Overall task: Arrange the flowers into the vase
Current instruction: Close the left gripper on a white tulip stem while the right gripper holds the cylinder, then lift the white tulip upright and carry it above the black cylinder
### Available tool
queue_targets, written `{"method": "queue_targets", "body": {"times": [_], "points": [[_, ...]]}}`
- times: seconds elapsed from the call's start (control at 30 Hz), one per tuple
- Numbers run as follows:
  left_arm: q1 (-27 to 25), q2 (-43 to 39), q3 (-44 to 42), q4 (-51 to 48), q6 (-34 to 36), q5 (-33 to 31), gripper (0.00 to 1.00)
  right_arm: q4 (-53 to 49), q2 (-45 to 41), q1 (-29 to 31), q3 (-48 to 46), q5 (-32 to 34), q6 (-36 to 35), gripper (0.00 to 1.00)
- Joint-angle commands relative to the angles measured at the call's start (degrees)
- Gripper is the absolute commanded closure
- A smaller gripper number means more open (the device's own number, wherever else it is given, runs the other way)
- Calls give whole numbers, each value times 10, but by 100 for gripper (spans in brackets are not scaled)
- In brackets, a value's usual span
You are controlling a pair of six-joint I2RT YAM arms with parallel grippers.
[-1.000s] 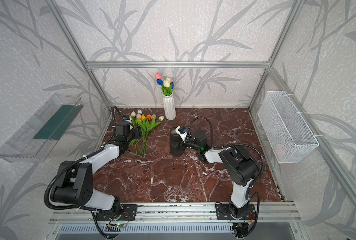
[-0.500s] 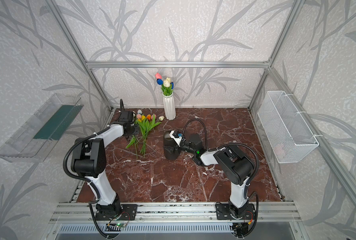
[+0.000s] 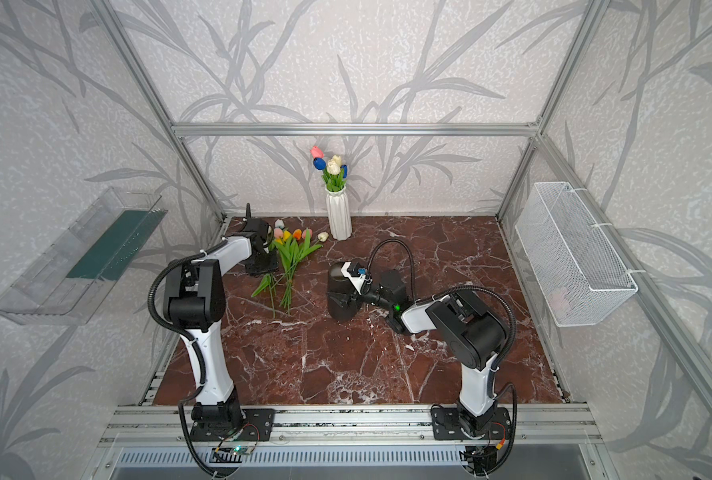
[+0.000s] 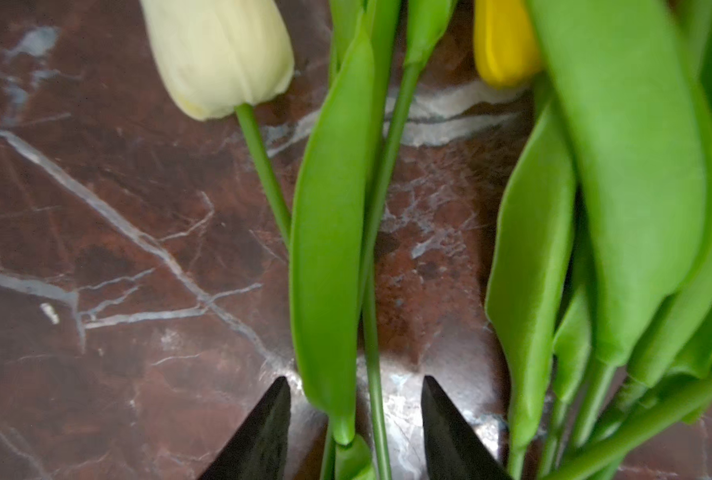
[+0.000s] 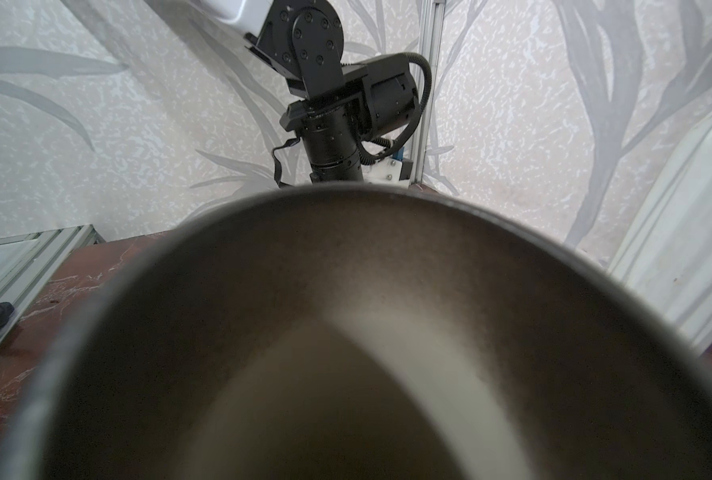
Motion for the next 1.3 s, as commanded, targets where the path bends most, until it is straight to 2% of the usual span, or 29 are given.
{"method": "queue_targets", "body": {"times": [0.0, 0.03, 0.17, 0.33, 0.47, 0.63, 0.9, 1.17, 1.27], "points": [[4, 12, 26, -49, 2, 6, 55, 91, -28, 4, -7, 16, 12, 14], [5, 14, 29, -51, 2, 5, 57, 92, -35, 4, -11, 20, 9, 13], [7, 22, 42, -63, 8, -2, 76, 103, -68, 4, -35, 46, -5, 11], [9, 18, 42, -63, 10, -15, 88, 73, -115, 4, -49, 54, -25, 10], [9, 10, 43, -64, 10, -21, 100, 76, -116, 4, -53, 57, -28, 9], [9, -21, 37, -63, 9, -26, 100, 93, -117, 4, -59, 60, -22, 9], [8, -148, -25, -17, -1, -38, 100, 66, -188, 4, -89, 85, -42, 9], [-6, -354, -167, 128, -5, 16, 100, 7, -287, 4, -131, 93, -62, 7], [-51, -450, -230, 226, 31, 28, 100, 9, -322, 4, -154, 92, -74, 5]]}}
